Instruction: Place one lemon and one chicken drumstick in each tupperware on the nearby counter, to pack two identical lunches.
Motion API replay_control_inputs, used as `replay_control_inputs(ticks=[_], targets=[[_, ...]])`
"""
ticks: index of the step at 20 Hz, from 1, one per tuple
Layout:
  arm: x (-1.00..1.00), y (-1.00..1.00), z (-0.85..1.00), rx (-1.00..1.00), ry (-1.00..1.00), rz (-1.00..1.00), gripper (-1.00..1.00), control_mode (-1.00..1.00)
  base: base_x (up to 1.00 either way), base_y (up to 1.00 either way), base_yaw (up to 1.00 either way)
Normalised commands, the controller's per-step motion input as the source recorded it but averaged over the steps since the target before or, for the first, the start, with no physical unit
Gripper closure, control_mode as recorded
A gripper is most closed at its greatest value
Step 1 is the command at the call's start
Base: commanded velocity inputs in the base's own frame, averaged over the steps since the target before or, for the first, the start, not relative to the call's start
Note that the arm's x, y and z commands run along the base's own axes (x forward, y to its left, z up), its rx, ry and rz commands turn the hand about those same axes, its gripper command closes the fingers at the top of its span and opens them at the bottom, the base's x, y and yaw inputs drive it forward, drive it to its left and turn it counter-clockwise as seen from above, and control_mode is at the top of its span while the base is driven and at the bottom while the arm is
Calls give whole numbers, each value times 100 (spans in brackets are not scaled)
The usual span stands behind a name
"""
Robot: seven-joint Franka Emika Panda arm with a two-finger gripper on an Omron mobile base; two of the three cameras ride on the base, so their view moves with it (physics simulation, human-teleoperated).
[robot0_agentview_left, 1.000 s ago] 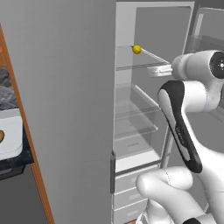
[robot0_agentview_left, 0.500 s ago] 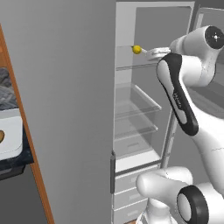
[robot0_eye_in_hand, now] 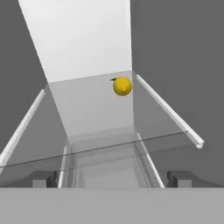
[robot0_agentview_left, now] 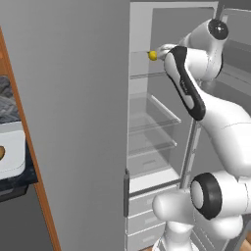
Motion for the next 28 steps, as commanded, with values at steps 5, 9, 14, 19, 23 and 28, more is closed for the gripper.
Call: replay_control_inputs(ticks=[5, 9, 14, 19, 23, 28], targets=[[71, -1, -13, 0, 2, -4, -100, -100, 0, 0, 0], [63, -11, 0, 0, 4, -4, -100, -100, 0, 0, 0], [51, -9, -17, 0, 6, 0, -100, -100, 0, 0, 0], [57, 0, -8, 0, 5, -1, -100, -100, 0, 0, 0], [64, 0, -4, -1, 2, -4, -100, -100, 0, 0, 0], [61, -3, -9, -1, 0, -2, -100, -100, 0, 0, 0]])
